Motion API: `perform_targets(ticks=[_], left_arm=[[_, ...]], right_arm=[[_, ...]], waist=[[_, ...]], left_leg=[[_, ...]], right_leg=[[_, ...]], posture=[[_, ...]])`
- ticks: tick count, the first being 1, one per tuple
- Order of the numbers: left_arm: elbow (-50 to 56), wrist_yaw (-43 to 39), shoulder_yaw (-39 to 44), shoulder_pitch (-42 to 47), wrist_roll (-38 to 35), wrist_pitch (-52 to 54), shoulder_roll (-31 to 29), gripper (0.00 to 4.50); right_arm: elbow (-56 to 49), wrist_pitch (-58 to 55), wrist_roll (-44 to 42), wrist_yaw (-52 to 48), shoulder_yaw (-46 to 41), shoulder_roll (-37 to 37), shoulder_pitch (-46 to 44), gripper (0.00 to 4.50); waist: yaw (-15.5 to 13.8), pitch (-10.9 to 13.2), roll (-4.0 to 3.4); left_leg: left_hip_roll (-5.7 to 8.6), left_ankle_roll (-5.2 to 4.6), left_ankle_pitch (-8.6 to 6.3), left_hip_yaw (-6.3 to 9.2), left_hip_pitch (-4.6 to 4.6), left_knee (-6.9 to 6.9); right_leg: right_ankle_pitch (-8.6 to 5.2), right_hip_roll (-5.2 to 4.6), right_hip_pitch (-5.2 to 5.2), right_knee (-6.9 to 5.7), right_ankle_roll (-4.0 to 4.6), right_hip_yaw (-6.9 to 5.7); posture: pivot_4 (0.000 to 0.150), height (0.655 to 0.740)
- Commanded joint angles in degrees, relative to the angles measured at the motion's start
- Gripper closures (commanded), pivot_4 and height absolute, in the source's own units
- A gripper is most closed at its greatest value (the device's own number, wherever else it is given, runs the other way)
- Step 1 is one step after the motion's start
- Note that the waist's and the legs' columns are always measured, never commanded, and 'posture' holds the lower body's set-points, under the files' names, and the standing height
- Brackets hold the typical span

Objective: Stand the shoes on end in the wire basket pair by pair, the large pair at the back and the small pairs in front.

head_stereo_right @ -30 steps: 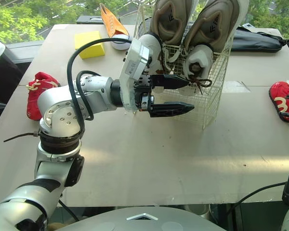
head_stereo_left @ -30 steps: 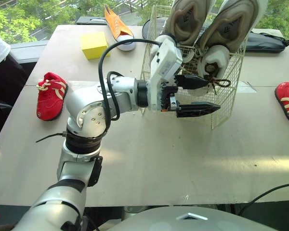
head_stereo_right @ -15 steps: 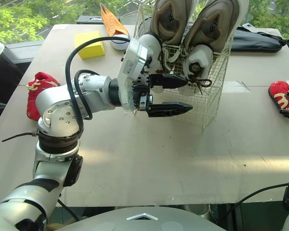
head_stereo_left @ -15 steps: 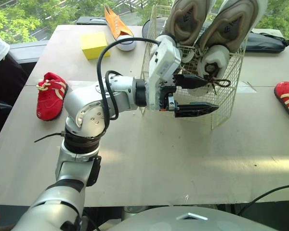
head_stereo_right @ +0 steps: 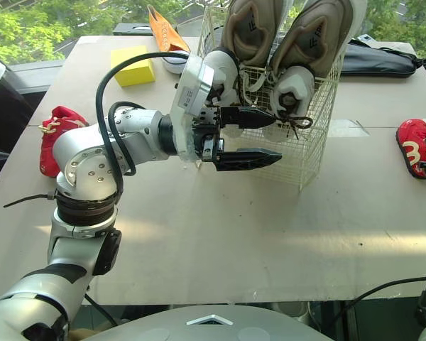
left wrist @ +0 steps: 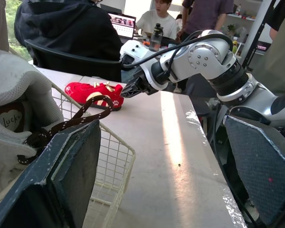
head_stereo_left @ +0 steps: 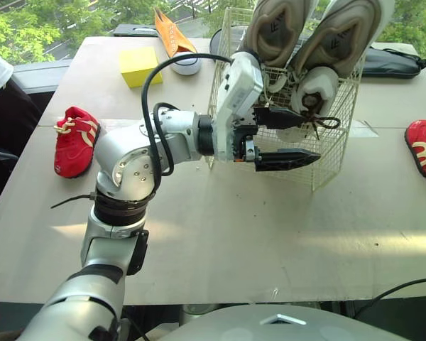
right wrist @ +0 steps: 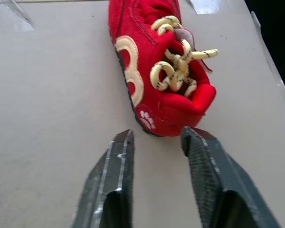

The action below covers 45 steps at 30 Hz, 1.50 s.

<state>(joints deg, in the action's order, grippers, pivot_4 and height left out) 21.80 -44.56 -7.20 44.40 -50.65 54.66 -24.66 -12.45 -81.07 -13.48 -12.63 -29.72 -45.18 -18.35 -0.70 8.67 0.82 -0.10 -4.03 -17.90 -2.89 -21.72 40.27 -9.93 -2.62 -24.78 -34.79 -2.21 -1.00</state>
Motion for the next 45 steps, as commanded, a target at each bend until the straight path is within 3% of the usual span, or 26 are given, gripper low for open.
perform_targets(ticks=[1, 3, 4, 19, 22, 29, 41, 45], left_arm=[[0.97, -0.27, 0.96, 0.41, -0.16, -0.94, 0.08, 0.00], [0.98, -0.22, 0.97, 0.45, -0.26, -0.82, 0.14, 0.00], [1.03, -0.14, 0.98, 0.43, -0.37, -0.71, 0.20, 0.00], [2.69, 0.97, 1.02, -0.90, -1.37, -0.05, -0.20, 0.00], [2.99, 1.18, 1.06, -1.05, -1.45, -0.01, -0.40, 0.00], [3.27, 1.65, 1.27, -1.21, -2.01, 0.30, -0.75, 0.00], [2.89, 1.72, 1.11, -0.97, -2.38, 0.51, -0.37, 0.00], [2.86, 1.84, 1.63, -1.34, -2.63, 0.53, -0.45, 0.00]], right_arm=[[1.56, 2.06, 0.34, -0.51, -1.17, -1.27, -2.46, 1.26], [4.33, 2.83, 0.39, -1.27, -0.10, -2.35, -3.89, 0.24], [5.96, 2.97, 0.42, -1.50, 0.38, -2.72, -4.84, 0.04], [28.60, 9.36, 4.44, -1.01, 12.12, -3.24, -15.33, 0.04], [31.01, 10.66, 4.91, -1.45, 13.26, -3.43, -15.78, 0.88], [29.66, 10.84, 5.23, -2.60, 13.25, -3.82, -14.65, 4.34], [18.95, 9.51, 3.53, -5.84, 10.29, -6.23, -10.46, 4.45], [7.59, 12.15, 1.79, -11.15, 10.25, -9.79, -4.60, 4.45]], waist=[[0.00, 0.00, 0.00], [-0.05, 0.00, 0.00], [-0.07, 0.00, 0.00], [-0.04, 0.00, 0.01], [-0.07, 0.00, 0.01], [0.04, 0.00, 0.02], [0.00, 0.01, 0.00], [-0.07, 0.05, -0.08]], left_leg=[[0.00, 0.00, 0.00, 0.00, 0.00, 0.00], [0.00, 0.00, 0.00, 0.00, 0.00, 0.00], [0.00, 0.00, 0.00, 0.00, 0.00, 0.00], [0.01, 0.00, 0.00, 0.02, -0.02, 0.00], [0.01, 0.00, 0.00, 0.03, -0.03, 0.00], [0.00, 0.00, 0.00, 0.03, -0.02, 0.00], [0.00, 0.00, 0.00, 0.05, -0.03, -0.02], [0.01, 0.00, 0.00, 0.04, -0.03, -0.02]], right_leg=[[0.00, 0.00, 0.00, 0.00, 0.00, 0.00], [0.00, 0.00, 0.00, 0.00, 0.00, 0.00], [0.00, 0.00, 0.00, 0.01, 0.01, 0.00], [0.01, 0.00, 0.00, 0.03, 0.03, 0.00], [0.01, 0.00, 0.01, 0.06, 0.03, -0.01], [0.02, 0.00, 0.01, 0.05, 0.03, 0.00], [0.01, -0.01, 0.00, 0.05, 0.02, -0.01], [0.01, -0.02, 0.00, 0.05, 0.00, -0.01]], posture=[[0.150, 0.7400], [0.150, 0.7400], [0.150, 0.7400], [0.150, 0.7400], [0.150, 0.7400], [0.150, 0.7400], [0.150, 0.7400], [0.150, 0.7400]])
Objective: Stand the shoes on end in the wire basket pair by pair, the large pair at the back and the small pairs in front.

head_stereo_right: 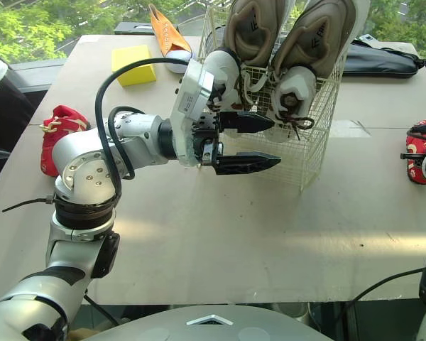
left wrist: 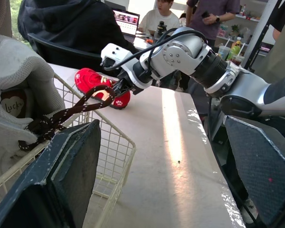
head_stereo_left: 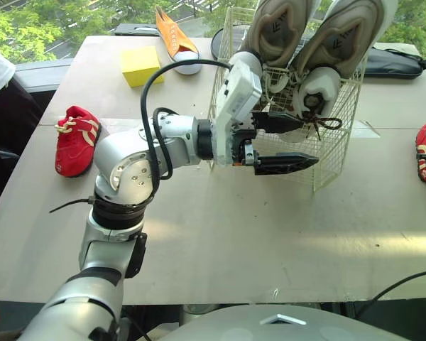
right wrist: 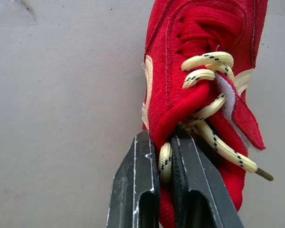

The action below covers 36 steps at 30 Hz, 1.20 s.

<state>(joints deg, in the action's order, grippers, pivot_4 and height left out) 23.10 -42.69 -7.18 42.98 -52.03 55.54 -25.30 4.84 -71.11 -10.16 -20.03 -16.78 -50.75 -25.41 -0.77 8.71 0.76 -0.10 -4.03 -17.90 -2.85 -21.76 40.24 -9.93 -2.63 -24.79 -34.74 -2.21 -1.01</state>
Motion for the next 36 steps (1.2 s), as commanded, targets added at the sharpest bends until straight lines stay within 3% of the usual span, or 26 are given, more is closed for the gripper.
perform_targets(ticks=[1, 3, 7, 12, 15, 19, 23, 26, 30, 36], left_arm=[[1.34, 0.06, 2.16, -0.12, -1.76, 0.01, 0.02, 0.00], [0.12, 0.28, 4.61, -0.57, -4.27, 1.82, -0.82, 0.00], [-3.79, 0.35, 10.40, 0.56, -12.13, 6.08, -2.31, 0.00], [-12.17, 1.84, 16.55, 4.71, -19.12, 8.80, -2.69, 0.00], [-18.24, 4.49, 19.61, 8.23, -21.56, 10.79, -3.61, 0.00], [-27.01, 5.75, 22.82, 13.35, -22.41, 14.10, -7.59, 0.00], [-33.62, 2.84, 21.19, 18.90, -22.09, 22.66, -14.18, 0.00], [-33.00, -2.40, 15.70, 21.18, -19.53, 27.65, -18.44, 0.00], [-28.62, -9.71, 7.10, 23.15, -16.24, 30.47, -20.95, 0.00], [-26.14, -17.75, -2.32, 26.22, -10.83, 30.26, -20.44, 0.00]], right_arm=[[-12.88, 2.80, -2.02, -5.24, -3.13, -5.25, 4.48, 4.45], [-23.32, 6.38, -3.13, -11.22, -6.23, -9.27, 12.15, 4.45], [-40.71, 14.26, -9.70, -25.60, -23.58, -9.63, 21.89, 4.45], [-49.00, 14.32, -22.89, -35.52, -37.71, -10.60, 18.46, 4.45], [-50.76, 10.94, -32.88, -37.58, -39.31, -14.13, 13.74, 4.45], [-53.32, 18.08, -36.42, -44.07, -32.63, -19.06, 14.25, 4.45], [-50.51, 34.04, -30.09, -50.23, -19.07, -23.48, 12.26, 4.45], [-45.92, 46.83, -23.77, -53.02, -5.29, -25.22, 5.18, 4.45], [-38.31, 59.82, -14.38, -57.76, 12.73, -20.14, -9.76, 4.45], [-31.13, 68.79, -6.78, -62.97, 24.84, -11.81, -23.20, 4.45]], waist=[[0.01, 0.01, -0.02], [-0.23, 0.03, -0.09], [0.14, 0.04, -0.12], [-0.04, 0.13, 0.05], [-0.04, 0.14, 0.08], [-0.02, 0.14, 0.23], [0.15, 0.20, 0.27], [0.19, 0.23, 0.30], [-0.01, 0.33, 0.40], [0.08, 0.42, 0.39]], left_leg=[[0.00, 0.00, 0.00, 0.00, -0.01, 0.00], [-0.01, 0.00, 0.00, 0.02, 0.01, -0.01], [-0.04, 0.02, -0.01, 0.14, -0.01, -0.06], [-0.05, 0.00, -0.02, 0.10, 0.04, 0.00], [-0.04, -0.03, -0.03, 0.12, 0.05, 0.08], [-0.06, 0.02, -0.01, 0.22, 0.05, 0.06], [-0.05, 0.04, 0.00, 0.10, 0.02, 0.06], [-0.03, 0.04, -0.01, 0.07, 0.01, 0.04], [0.02, 0.06, 0.00, 0.12, 0.00, 0.03], [0.03, 0.11, 0.03, 0.14, -0.03, 0.04]], right_leg=[[0.00, 0.00, 0.00, 0.01, -0.01, 0.00], [-0.02, 0.00, 0.00, 0.00, -0.03, -0.01], [-0.09, 0.04, -0.03, -0.04, -0.54, -0.10], [-0.12, 0.03, 0.04, -0.03, -0.56, -0.24], [-0.20, 0.00, 0.05, -0.09, -0.33, -0.25], [-0.08, -0.05, 0.06, -0.11, -0.09, -0.24], [-0.09, -0.06, 0.00, -0.08, -0.09, -0.27], [-0.11, -0.08, -0.02, -0.02, -0.14, -0.30], [-0.11, -0.21, -0.01, -0.01, -0.14, -0.45], [-0.09, -0.18, -0.04, -0.08, -0.10, -0.49]], posture=[[0.150, 0.7400], [0.150, 0.7400], [0.150, 0.7400], [0.150, 0.7400], [0.150, 0.7400], [0.150, 0.7400], [0.150, 0.7400], [0.150, 0.7400], [0.150, 0.7400], [0.150, 0.7400]])
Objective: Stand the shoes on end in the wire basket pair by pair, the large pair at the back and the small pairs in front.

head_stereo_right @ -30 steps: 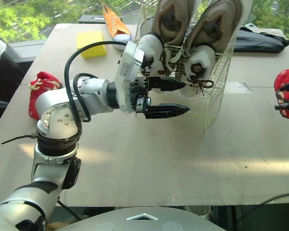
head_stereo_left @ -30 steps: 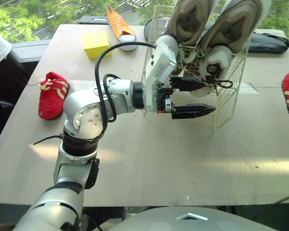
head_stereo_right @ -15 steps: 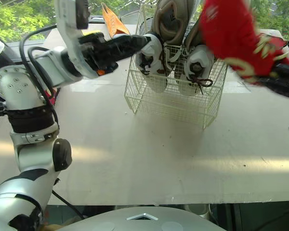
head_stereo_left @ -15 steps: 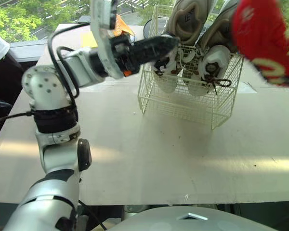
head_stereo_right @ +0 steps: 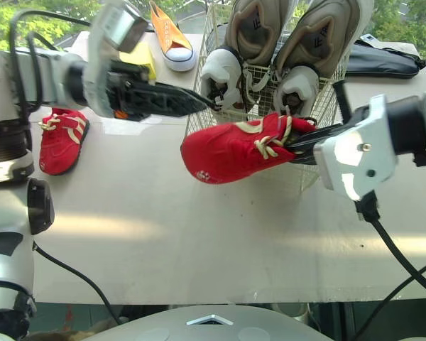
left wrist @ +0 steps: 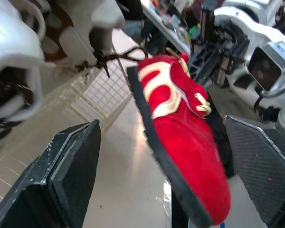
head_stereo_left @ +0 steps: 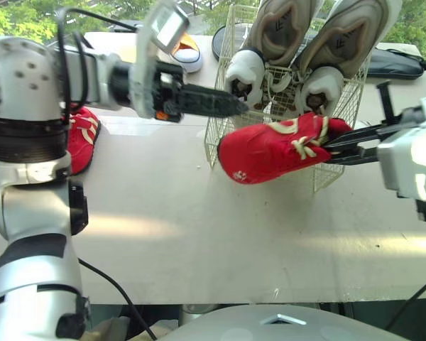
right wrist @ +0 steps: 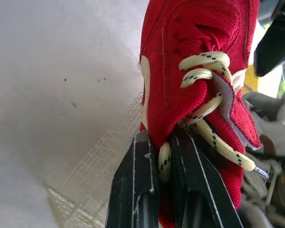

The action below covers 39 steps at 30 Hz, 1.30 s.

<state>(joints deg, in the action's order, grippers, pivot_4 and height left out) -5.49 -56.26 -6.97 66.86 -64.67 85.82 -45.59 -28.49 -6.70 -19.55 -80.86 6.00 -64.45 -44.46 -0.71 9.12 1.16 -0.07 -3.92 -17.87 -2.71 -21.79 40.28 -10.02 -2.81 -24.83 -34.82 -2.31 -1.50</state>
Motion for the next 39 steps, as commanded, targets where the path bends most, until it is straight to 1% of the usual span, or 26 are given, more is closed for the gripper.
perform_targets(ticks=[1, 3, 6, 7, 8, 9, 12, 13, 14, 16, 17, 18, 19, 20, 22, 25, 27, 28, 29, 31, 32, 33, 34, 36, 38, 39], left_arm=[[3.39, -5.47, -4.49, 2.37, 3.47, -1.26, -0.37, 0.00], [4.33, -7.90, -7.96, 2.57, 6.20, -2.68, -0.70, 0.00], [5.04, -11.64, -11.53, 2.50, 9.50, -4.04, -2.03, 0.84], [5.46, -12.60, -12.05, 2.05, 10.22, -4.60, -2.33, 1.28], [5.78, -13.14, -11.72, 1.57, 10.13, -4.43, -2.19, 1.90], [5.92, -13.63, -11.47, 1.30, 10.24, -4.36, -2.09, 2.16], [6.21, -13.21, -8.67, 0.01, 9.96, -4.19, -1.07, 3.52], [6.68, -12.27, -6.67, -0.82, 9.17, -3.84, -0.41, 3.83], [7.06, -11.88, -5.27, -1.54, 8.67, -3.66, -0.26, 4.05], [9.89, -6.10, 2.54, -5.80, 5.97, -3.10, 2.30, 4.05], [12.24, -2.62, 6.05, -8.66, 5.93, -4.19, 3.64, 4.05], [14.43, 0.69, 9.38, -11.29, 6.07, -5.96, 5.33, 4.05], [16.02, 4.34, 13.34, -13.41, 5.54, -7.89, 7.90, 4.05], [17.22, 7.40, 16.87, -15.21, 4.99, -9.67, 10.03, 4.05], [21.75, 9.51, 20.98, -19.43, 5.92, -15.65, 12.24, 4.05], [27.34, 11.00, 23.11, -24.59, 6.97, -21.36, 13.12, 4.06], [29.89, 11.31, 23.67, -26.87, 7.92, -25.44, 13.48, 4.06], [31.51, 11.55, 23.35, -28.15, 8.89, -27.66, 13.64, 4.06], [32.08, 11.77, 23.07, -29.09, 9.74, -29.56, 13.67, 4.06], [34.30, 10.64, 20.78, -31.64, 12.76, -33.39, 12.70, 4.06], [34.39, 9.46, 20.04, -32.38, 14.05, -35.28, 12.06, 4.06], [34.77, 9.57, 19.70, -33.08, 14.19, -36.06, 12.06, 4.06], [34.43, 9.31, 19.40, -33.48, 14.44, -36.95, 11.79, 4.06], [34.77, 8.16, 17.70, -34.85, 16.37, -39.69, 11.11, 4.06], [34.62, 8.68, 16.31, -35.37, 18.28, -42.30, 11.52, 4.06], [34.30, 9.04, 15.85, -35.26, 18.58, -42.90, 11.81, 4.06]], right_arm=[[2.85, 5.00, 3.47, -2.46, 3.31, 3.24, -5.85, 4.45], [3.30, 5.06, 4.43, -2.29, 5.25, 6.08, -8.90, 4.45], [4.27, 5.98, 5.91, -2.49, 6.16, 8.25, -10.92, 4.50], [4.33, 5.85, 5.97, -2.49, 6.16, 8.72, -11.23, 4.50], [3.96, 4.92, 5.55, -2.29, 6.06, 9.27, -11.44, 4.50], [3.72, 4.18, 5.30, -2.11, 6.05, 9.71, -11.62, 4.50], [2.75, -1.99, 4.22, -0.56, 6.15, 10.93, -11.70, 4.50], [2.44, -3.35, 3.82, -0.53, 6.00, 11.10, -11.39, 4.50], [2.13, -4.37, 3.78, -0.51, 6.12, 11.45, -11.41, 3.83], [1.83, -7.50, 2.57, 0.80, 3.15, 10.02, -7.85, 3.11], [1.21, -11.61, 1.32, 2.12, 1.04, 8.61, -5.46, 2.49], [0.58, -14.98, -0.17, 3.34, -1.09, 7.57, -3.22, 2.11], [-0.35, -19.43, -2.87, 5.60, -4.19, 7.28, -0.81, 1.55], [-1.43, -24.98, -6.06, 8.50, -6.92, 7.52, 0.99, 1.19], [-3.86, -36.69, -14.44, 14.98, -13.17, 9.00, 5.12, 1.13], [-6.79, -52.19, -24.66, 27.05, -20.80, 13.42, 10.99, 1.13], [-8.50, -58.51, -30.50, 35.77, -24.67, 18.74, 13.67, 1.13], [-8.49, -61.55, -33.65, 41.33, -26.20, 22.78, 14.10, 1.13], [-8.52, -63.49, -36.19, 46.50, -26.75, 26.91, 13.79, 1.13], [-8.01, -64.59, -44.35, 56.11, -27.41, 34.44, 13.67, 1.13], [-7.68, -64.70, -45.56, 59.92, -26.97, 37.44, 12.55, 1.13], [-6.97, -64.49, -47.71, 63.90, -26.83, 40.24, 11.71, 1.13], [-6.05, -64.21, -49.30, 67.25, -26.32, 42.55, 10.50, 1.13], [-4.75, -63.56, -51.48, 71.36, -24.85, 44.91, 8.81, 1.13], [-4.17, -63.43, -54.23, 72.76, -23.15, 45.53, 8.34, 1.63], [-3.86, -63.34, -56.25, 73.23, -22.39, 45.74, 8.29, 2.04]], waist=[[-0.01, 0.01, -0.01], [0.03, 0.02, -0.03], [0.02, 0.03, -0.04], [-0.04, 0.03, -0.04], [-0.07, 0.03, -0.04], [-0.09, 0.03, -0.04], [-0.06, 0.03, -0.04], [-0.08, 0.03, -0.04], [-0.04, 0.03, -0.04], [-0.10, 0.03, -0.04], [-0.11, 0.03, -0.02], [-0.26, 0.02, -0.01], [-0.23, 0.03, 0.00], [-0.28, 0.03, -0.01], [-0.22, 0.03, 0.01], [-0.02, 0.00, 0.02], [-0.05, -0.02, 0.00], [0.05, -0.05, -0.07], [-0.02, 0.01, -0.23], [0.00, 0.00, -0.24], [0.22, -0.03, -0.22], [0.12, 0.02, -0.35], [-0.01, 0.03, -0.38], [-0.07, 0.02, -0.36], [-0.14, 0.02, -0.37], [-0.18, 0.01, -0.36]], left_leg=[[0.00, 0.00, 0.00, 0.01, 0.00, -0.01], [-0.01, 0.00, 0.00, 0.04, 0.01, -0.02], [-0.01, 0.00, 0.00, 0.04, -0.02, -0.03], [-0.01, 0.00, 0.00, 0.05, -0.03, -0.03], [-0.01, 0.00, 0.00, 0.04, -0.07, -0.02], [0.00, -0.01, 0.00, 0.04, -0.08, -0.02], [0.00, -0.01, 0.00, 0.03, -0.07, -0.01], [-0.01, -0.01, 0.00, 0.06, -0.07, 0.00], [-0.01, -0.01, 0.00, 0.06, -0.07, 0.00], [-0.02, -0.01, 0.00, 0.07, -0.08, 0.01], [-0.02, -0.01, 0.00, 0.10, -0.07, 0.00], [-0.03, -0.01, 0.00, 0.18, -0.11, 0.03], [-0.03, -0.02, -0.01, 0.29, -0.13, 0.01], [-0.02, -0.01, -0.01, 0.32, -0.13, 0.03], [0.00, -0.01, -0.01, 0.39, -0.18, 0.02], [-0.01, 0.04, -0.01, 0.43, -0.11, -0.03], [-0.02, 0.13, 0.01, 0.45, -0.08, -0.07], [-0.02, 0.17, 0.04, 0.45, -0.07, -0.12], [-0.02, 0.22, 0.05, 0.44, -0.04, -0.14], [0.00, 0.34, 0.10, 0.42, -0.05, -0.17], [-0.01, 0.37, 0.15, 0.42, -0.03, -0.17], [-0.04, 0.42, 0.19, 0.38, 0.04, -0.20], [-0.03, 0.52, 0.27, 0.38, 0.01, -0.22], [-0.04, 0.53, 0.31, 0.40, -0.03, -0.21], [-0.03, 0.50, 0.33, 0.37, -0.01, -0.19], [-0.03, 0.48, 0.33, 0.38, -0.02, -0.19]], right_leg=[[0.00, 0.01, 0.00, 0.00, 0.00, 0.00], [0.00, 0.01, 0.00, 0.00, 0.00, -0.02], [0.00, 0.03, -0.03, -0.01, 0.01, -0.03], [0.00, 0.03, -0.03, -0.01, 0.01, -0.04], [0.00, 0.01, -0.05, 0.00, 0.02, -0.04], [0.00, 0.01, -0.06, 0.00, 0.01, -0.04], [0.00, -0.02, -0.06, -0.01, 0.01, -0.03], [0.00, -0.03, -0.06, -0.04, 0.02, -0.04], [0.00, -0.06, -0.06, -0.04, 0.02, -0.04], [0.01, -0.17, -0.06, -0.05, 0.03, -0.04], [0.01, -0.31, -0.05, -0.05, 0.03, -0.05], [0.01, -0.35, -0.05, -0.05, 0.03, -0.04], [0.02, -0.44, 0.00, -0.03, 0.04, -0.05], [0.02, -0.48, 0.01, -0.04, 0.04, -0.07], [0.04, -0.59, 0.01, -0.02, 0.06, -0.14], [0.08, -0.71, 0.01, -0.03, 0.13, -0.25], [0.11, -0.75, 0.02, -0.04, 0.24, -0.31], [0.15, -0.77, 0.02, -0.02, 0.31, -0.33], [0.18, -0.77, 0.02, -0.04, 0.36, -0.33], [0.24, -0.79, 0.01, -0.03, 0.44, -0.33], [0.28, -0.75, 0.02, -0.05, 0.50, -0.34], [0.32, -0.71, 0.03, -0.09, 0.57, -0.34], [0.37, -0.70, 0.00, -0.10, 0.64, -0.36], [0.40, -0.65, -0.02, -0.10, 0.68, -0.43], [0.40, -0.57, 0.01, -0.09, 0.69, -0.42], [0.40, -0.52, 0.02, -0.07, 0.69, -0.43]], posture=[[0.150, 0.7400], [0.150, 0.7400], [0.150, 0.7400], [0.150, 0.7400], [0.150, 0.7400], [0.150, 0.7400], [0.150, 0.7400], [0.150, 0.7400], [0.150, 0.7400], [0.150, 0.7400], [0.150, 0.7400], [0.150, 0.7400], [0.150, 0.7400], [0.150, 0.7400], [0.150, 0.7400], [0.150, 0.7400], [0.150, 0.7400], [0.150, 0.7400], [0.150, 0.7400], [0.150, 0.7400], [0.150, 0.7400], [0.150, 0.7400], [0.150, 0.7400], [0.150, 0.7400], [0.150, 0.7400], [0.150, 0.7400]])
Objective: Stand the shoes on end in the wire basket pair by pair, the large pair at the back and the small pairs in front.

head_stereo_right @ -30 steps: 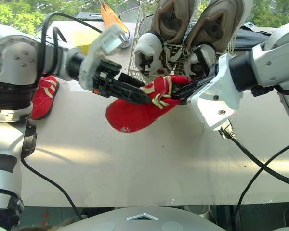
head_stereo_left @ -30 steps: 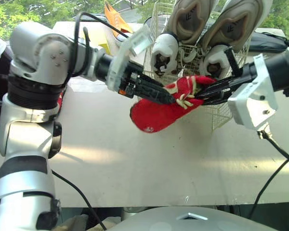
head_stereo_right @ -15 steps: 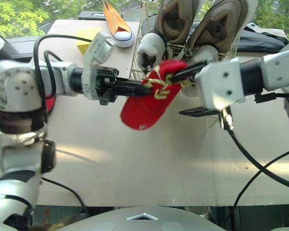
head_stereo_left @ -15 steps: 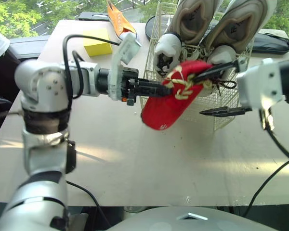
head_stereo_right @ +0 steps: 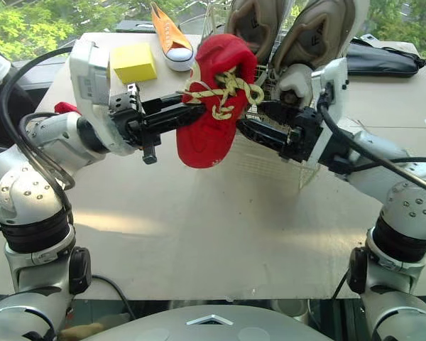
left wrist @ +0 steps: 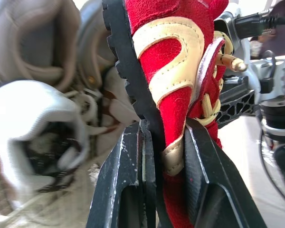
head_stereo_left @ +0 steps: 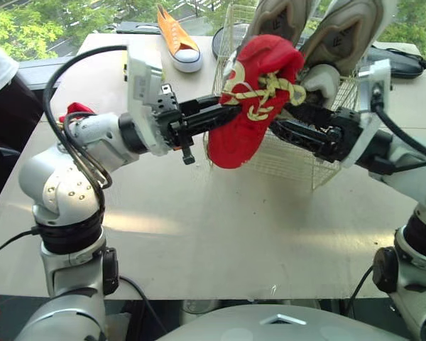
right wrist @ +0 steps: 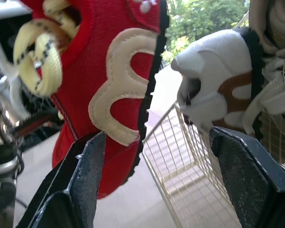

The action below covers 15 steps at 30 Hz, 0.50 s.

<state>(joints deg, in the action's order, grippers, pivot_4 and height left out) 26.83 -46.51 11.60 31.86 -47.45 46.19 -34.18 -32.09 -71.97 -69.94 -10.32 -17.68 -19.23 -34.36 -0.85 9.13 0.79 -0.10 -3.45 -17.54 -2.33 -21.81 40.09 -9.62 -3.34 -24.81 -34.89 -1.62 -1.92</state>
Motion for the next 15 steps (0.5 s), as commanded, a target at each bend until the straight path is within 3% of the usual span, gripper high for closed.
perform_targets(ticks=[1, 5, 8, 11, 15], left_arm=[[1.95, -0.45, -3.10, -0.32, 1.57, -3.76, 0.59, 4.06], [2.53, 0.17, -4.44, -1.00, 2.62, -5.22, 0.98, 4.06], [0.18, 3.33, -3.05, 0.44, 2.07, -4.45, 2.18, 4.06], [-1.48, 3.15, -1.90, 1.15, 1.81, -4.82, 1.70, 4.06], [-0.56, 2.22, -1.85, -0.12, 1.13, -5.12, 0.75, 4.06]], right_arm=[[-0.23, 2.08, -7.36, 2.96, 1.96, 0.43, -1.79, 2.33], [-0.73, 3.71, -12.00, 3.15, 3.78, -1.29, -1.03, 4.39], [-1.94, 5.50, -13.78, -0.12, 3.59, -4.69, 1.00, 4.50], [-2.11, 7.54, -16.40, -1.59, 2.94, -7.62, 3.44, 3.60], [-2.13, 10.18, -18.29, -0.79, 3.69, -10.22, 4.23, 1.67]], waist=[[-0.04, -0.01, 0.02], [0.07, -0.01, 0.02], [-0.02, -0.02, 0.03], [0.13, -0.01, 0.04], [0.28, -0.01, 0.04]], left_leg=[[0.00, -0.02, 0.00, 0.01, -0.01, 0.00], [-0.01, -0.18, -0.07, -0.05, -0.05, 0.00], [-0.04, -0.23, -0.10, -0.08, -0.05, 0.00], [-0.05, -0.33, -0.16, -0.14, -0.04, 0.00], [-0.13, -0.41, -0.21, -0.20, 0.00, 0.00]], right_leg=[[0.00, 0.08, 0.00, 0.03, 0.00, 0.00], [-0.01, 0.42, -0.01, 0.07, -0.03, 0.00], [-0.02, 0.50, 0.00, 0.10, -0.07, -0.05], [-0.05, 0.53, 0.00, 0.12, -0.13, 0.00], [-0.08, 0.60, 0.00, 0.11, -0.18, 0.05]], posture=[[0.150, 0.7400], [0.150, 0.7400], [0.150, 0.7400], [0.150, 0.7400], [0.150, 0.7400]])
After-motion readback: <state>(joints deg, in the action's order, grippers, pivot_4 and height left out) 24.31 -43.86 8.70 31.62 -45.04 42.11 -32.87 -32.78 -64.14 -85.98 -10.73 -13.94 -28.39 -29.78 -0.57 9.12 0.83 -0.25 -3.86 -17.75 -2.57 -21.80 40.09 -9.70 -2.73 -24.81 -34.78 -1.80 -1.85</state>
